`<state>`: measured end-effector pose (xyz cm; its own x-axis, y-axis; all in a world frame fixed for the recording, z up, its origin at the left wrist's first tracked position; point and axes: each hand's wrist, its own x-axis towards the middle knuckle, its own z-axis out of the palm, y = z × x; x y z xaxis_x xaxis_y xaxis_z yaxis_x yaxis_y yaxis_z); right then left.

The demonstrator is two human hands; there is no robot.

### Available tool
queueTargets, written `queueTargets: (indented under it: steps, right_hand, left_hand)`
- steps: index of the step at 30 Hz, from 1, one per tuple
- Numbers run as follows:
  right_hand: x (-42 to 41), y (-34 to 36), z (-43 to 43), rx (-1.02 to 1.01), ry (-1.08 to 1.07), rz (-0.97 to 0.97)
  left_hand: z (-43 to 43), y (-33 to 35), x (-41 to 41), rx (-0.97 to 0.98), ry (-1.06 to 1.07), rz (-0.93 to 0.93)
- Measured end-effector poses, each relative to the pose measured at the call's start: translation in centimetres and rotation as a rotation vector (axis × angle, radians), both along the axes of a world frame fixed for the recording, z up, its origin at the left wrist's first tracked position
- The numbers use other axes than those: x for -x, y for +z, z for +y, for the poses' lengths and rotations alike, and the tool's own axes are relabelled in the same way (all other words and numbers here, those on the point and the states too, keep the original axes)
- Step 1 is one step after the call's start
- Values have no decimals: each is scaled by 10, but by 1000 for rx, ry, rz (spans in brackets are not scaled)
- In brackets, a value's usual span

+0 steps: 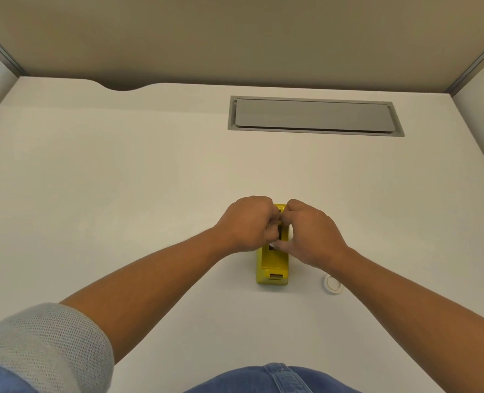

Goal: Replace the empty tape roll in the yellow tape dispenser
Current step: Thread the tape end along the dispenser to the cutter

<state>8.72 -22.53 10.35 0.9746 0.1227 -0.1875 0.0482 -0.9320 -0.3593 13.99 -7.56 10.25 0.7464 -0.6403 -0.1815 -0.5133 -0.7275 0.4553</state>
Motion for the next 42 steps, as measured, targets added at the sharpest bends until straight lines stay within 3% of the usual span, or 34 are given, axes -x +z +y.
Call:
queueTargets:
  steps: [8, 13, 25, 37, 42]
  right_hand:
    - [-1, -2, 0, 21, 4, -21]
    - [-1, -1, 0, 34, 2, -18]
    - [-1, 0, 1, 44, 2, -32]
    - [-1, 0, 3, 60, 18, -15]
    - [-1, -1, 2, 26, 13, -16]
  left_hand:
    - [6, -4, 1, 139, 205, 157]
    - [7, 0, -1, 154, 189, 209]
    - [9, 4, 5, 111, 139, 35]
    - [2, 7, 11, -82, 56, -85]
    - [4, 8, 20, -63, 51, -43]
